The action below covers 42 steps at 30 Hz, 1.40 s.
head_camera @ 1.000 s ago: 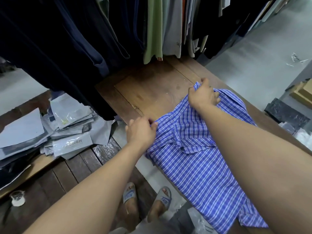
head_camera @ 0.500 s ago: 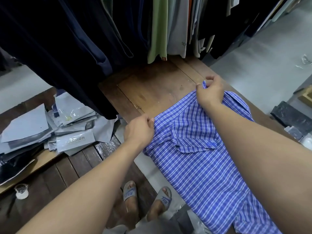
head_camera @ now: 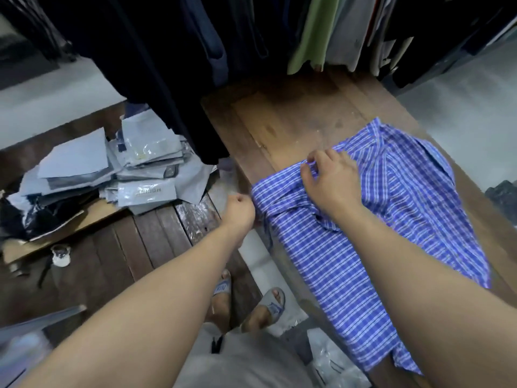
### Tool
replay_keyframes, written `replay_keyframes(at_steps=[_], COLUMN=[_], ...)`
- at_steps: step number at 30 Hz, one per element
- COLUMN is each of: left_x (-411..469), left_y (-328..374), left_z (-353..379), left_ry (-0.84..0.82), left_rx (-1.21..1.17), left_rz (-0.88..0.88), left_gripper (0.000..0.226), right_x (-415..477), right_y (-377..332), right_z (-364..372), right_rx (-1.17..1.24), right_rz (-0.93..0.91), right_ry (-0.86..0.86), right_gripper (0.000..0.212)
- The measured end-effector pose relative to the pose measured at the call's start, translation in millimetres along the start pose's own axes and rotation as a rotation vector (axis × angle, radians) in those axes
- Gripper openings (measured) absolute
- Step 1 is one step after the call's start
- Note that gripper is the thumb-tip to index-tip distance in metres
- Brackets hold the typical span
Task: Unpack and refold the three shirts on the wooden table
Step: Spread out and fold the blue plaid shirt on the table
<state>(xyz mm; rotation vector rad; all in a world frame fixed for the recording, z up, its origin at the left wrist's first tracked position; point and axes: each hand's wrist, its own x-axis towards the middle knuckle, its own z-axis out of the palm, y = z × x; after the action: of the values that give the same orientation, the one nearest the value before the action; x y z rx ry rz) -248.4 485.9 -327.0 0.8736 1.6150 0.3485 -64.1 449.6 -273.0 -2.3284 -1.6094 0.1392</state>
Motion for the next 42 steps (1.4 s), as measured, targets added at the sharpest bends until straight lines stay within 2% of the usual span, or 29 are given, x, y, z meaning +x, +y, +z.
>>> replay_keyframes(at_steps=[4, 7, 11, 14, 17, 18, 20, 24, 28, 31, 33, 38, 42], left_x=[-12, -10, -4, 4, 16, 18, 24, 24, 23, 21, 19, 21, 17], left_y=[-6, -14, -24, -28, -28, -26, -25, -23, -26, -26, -25, -16, -8], left_z=[9, 15, 19, 14, 7, 5, 0, -9, -13, -13, -14, -16, -13], left_ry=[-0.179, -0.231, -0.239, -0.177, -0.079, -0.059, -0.004, 0.068, 0.069, 0.078, 0.083, 0.154, 0.17], left_rx=[-0.09, -0.07, -0.141, -0.094, -0.006, 0.014, 0.025, -0.024, -0.038, -0.041, -0.025, 0.094, 0.149], left_rz=[-0.083, -0.091, -0.057, 0.116, 0.267, 0.29, 0.314, 0.275, 0.293, 0.319, 0.324, 0.319, 0.283], left_gripper=[0.015, 0.012, 0.03, 0.039, 0.021, 0.013, 0.016, 0.017, 0.016, 0.018, 0.018, 0.016, 0.017], right_x=[-11, -17, -28, -36, -43, -45, -44, -41, -43, -43, -42, -41, -43], right_y=[-15, -22, -17, -2, 11, 12, 12, 17, -3, -22, -25, -16, -9], right_z=[-3, -10, -15, -17, -12, -9, -5, -10, -7, 9, 13, 5, 1], right_rx=[-0.077, -0.172, -0.204, -0.153, -0.151, -0.159, -0.173, -0.179, -0.191, -0.2, -0.226, -0.199, -0.24], right_rz=[-0.032, -0.047, -0.113, -0.257, -0.52, -0.569, -0.587, -0.549, -0.648, -0.689, -0.687, -0.716, -0.722], right_ry=[-0.135, -0.233, -0.291, -0.236, -0.077, -0.042, -0.004, 0.009, -0.08, -0.08, -0.062, -0.036, -0.062], right_gripper=[0.045, 0.067, 0.081, 0.063, 0.026, 0.016, 0.006, 0.011, 0.021, 0.012, 0.008, 0.025, 0.024])
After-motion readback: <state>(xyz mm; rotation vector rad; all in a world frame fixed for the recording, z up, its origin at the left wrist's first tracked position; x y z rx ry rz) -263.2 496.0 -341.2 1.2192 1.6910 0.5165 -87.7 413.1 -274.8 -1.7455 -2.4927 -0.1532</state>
